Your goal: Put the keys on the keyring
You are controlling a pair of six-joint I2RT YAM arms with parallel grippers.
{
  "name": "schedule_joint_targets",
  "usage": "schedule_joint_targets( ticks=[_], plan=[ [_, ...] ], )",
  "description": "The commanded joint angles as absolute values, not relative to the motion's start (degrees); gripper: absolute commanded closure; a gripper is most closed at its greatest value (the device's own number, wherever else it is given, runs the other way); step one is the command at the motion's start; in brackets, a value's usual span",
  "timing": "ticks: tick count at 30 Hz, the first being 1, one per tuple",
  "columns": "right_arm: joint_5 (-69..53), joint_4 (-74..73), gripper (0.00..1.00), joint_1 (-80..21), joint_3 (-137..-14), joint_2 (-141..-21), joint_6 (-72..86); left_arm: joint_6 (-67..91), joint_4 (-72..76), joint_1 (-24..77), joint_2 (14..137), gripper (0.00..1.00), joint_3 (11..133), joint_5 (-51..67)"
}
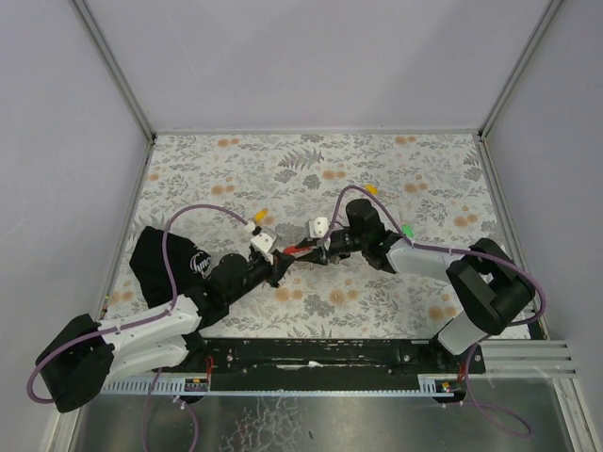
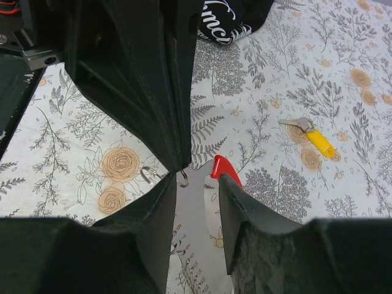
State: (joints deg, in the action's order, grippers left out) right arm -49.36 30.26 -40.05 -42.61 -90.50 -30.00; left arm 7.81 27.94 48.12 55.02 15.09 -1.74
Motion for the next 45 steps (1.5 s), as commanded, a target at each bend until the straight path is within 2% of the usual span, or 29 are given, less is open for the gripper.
schedule_joint_targets(
  ticks=[1,19,34,36,40,45],
  plan=[
    [-54.87,30.29,0.6,-39.81,-45.41,-90.89,-31.77,6.94,33.31,47.65,55.71,1.0,17.04,-0.18],
    [-54.79,22.41,0.66,-39.8,-48.08,-93.14,-35.58,6.77,32.91,47.04,53.79,1.0,16.53,0.87],
    [-55.35,23.0,0.92,-39.81,-47.89,-90.87,-33.09,6.99,32.03,46.59,51.65,0.99,17.27,1.29],
    [-54.78,24.42,0.94,-39.81,-47.2,-90.29,-31.75,7.47,32.09,46.32,50.92,0.94,17.31,1.18],
    [-53.1,26.93,0.96,-39.81,-45.76,-88.66,-29.53,8.68,32.74,45.53,48.67,0.72,16.62,0.75],
    [-50.37,29.69,0.98,-39.81,-44.27,-86.75,-26.91,12.66,37.06,40.83,44.75,0.65,12.95,2.89]
  ],
)
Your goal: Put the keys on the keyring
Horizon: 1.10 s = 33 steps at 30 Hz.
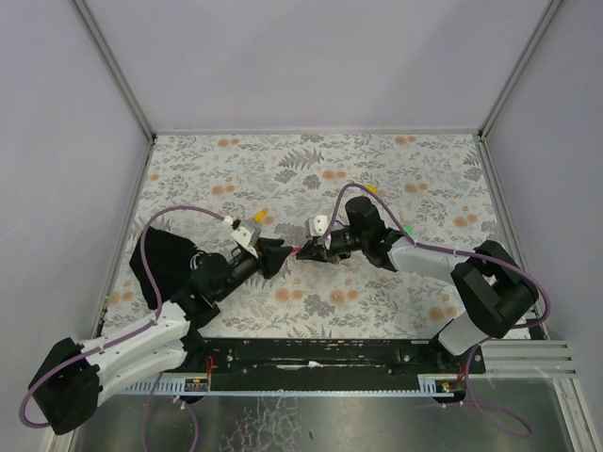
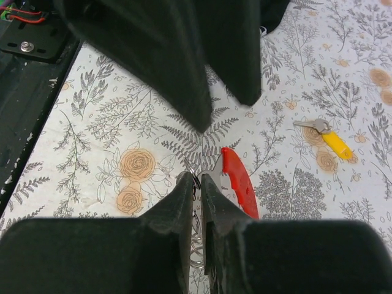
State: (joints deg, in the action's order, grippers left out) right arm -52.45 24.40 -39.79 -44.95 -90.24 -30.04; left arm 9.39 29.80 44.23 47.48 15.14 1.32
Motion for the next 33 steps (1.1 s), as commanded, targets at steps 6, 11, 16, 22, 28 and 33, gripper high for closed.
schedule_joint_targets(
  ticks=[6,11,16,22,28,33],
  plan=[
    [-47.19,33.36,0.99,-39.81,-43.1,-85.69,-21.22,20.34,42.53,35.08,42.46,0.61,7.22,7.61],
    [-42.36,40.35,0.99,-39.81,-40.93,-83.32,-12.23,22.83,42.8,34.61,40.31,0.57,5.52,8.56],
    [-38.51,46.2,0.99,-39.98,-38.79,-80.6,-4.01,23.06,42.84,34.63,40.02,0.53,5.83,9.55],
    [-33.47,46.39,0.99,-42.16,-37.87,-77.49,-2.36,21.8,45.23,34.64,42.6,0.53,7.52,11.54],
    [-26.57,48.85,1.0,-44.07,-34.82,-76.29,-1.18,20.06,48.93,34.63,45.99,0.54,7.68,13.38],
    [-25.97,52.83,1.0,-44.82,-31.81,-77.23,0.06,16.62,50.97,34.65,48.8,0.71,7.35,13.63]
  ],
)
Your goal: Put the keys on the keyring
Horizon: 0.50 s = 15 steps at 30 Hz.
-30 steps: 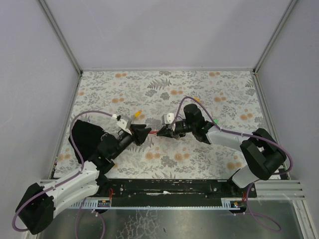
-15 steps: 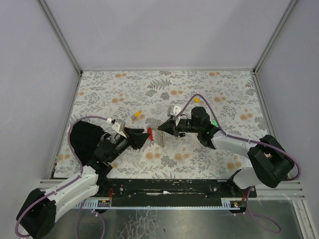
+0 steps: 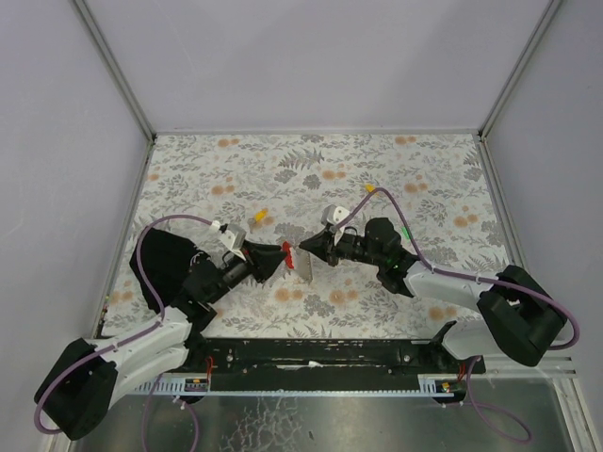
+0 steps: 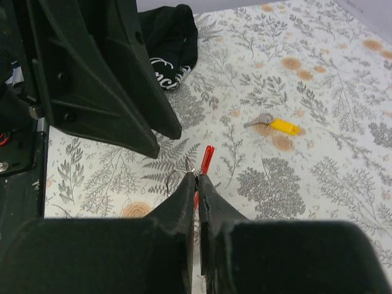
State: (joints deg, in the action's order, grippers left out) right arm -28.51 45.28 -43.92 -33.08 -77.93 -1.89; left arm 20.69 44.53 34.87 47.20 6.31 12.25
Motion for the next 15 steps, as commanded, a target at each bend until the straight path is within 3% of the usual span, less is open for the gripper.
schedule_joint_targets(
  ticks=[1,15],
  plan=[
    [-26.16,53.68,1.0,-44.81,-31.29,-77.45,0.38,15.73,51.45,34.57,49.21,0.72,7.36,13.6],
    [-27.33,56.86,1.0,-44.91,-28.98,-77.75,1.37,12.07,56.93,33.66,58.91,0.72,11.28,23.77]
  ],
)
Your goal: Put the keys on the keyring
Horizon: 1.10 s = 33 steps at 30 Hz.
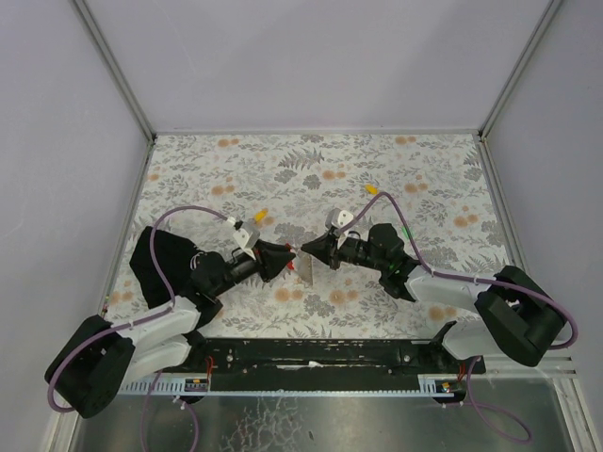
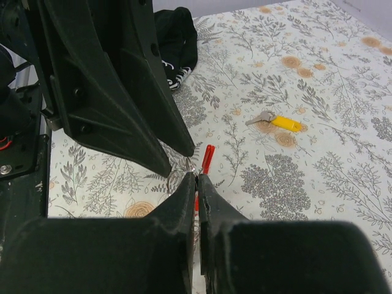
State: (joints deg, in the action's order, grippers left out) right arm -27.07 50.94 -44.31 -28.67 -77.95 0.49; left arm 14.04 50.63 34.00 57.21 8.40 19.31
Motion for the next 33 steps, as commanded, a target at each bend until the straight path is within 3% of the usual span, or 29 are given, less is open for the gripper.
schedule_joint_targets(
  ticks=[1,15,24,33],
  plan=[
    [-27.33,56.89,1.0,-44.91,-28.86,-77.78,1.4,11.9,57.1,33.66,59.29,0.72,11.53,23.89],
    [-30.9,59.55,1.0,-44.92,-28.28,-78.25,2.72,8.36,56.48,33.66,60.59,0.77,12.66,22.73],
    [-33.44,59.56,1.0,-44.98,-28.52,-78.99,2.83,4.29,55.86,33.66,60.46,0.77,13.09,29.3],
    [-36.4,56.95,1.0,-44.91,-28.92,-79.45,1.33,1.37,56.88,33.64,62.3,0.85,14.4,34.34]
  ],
)
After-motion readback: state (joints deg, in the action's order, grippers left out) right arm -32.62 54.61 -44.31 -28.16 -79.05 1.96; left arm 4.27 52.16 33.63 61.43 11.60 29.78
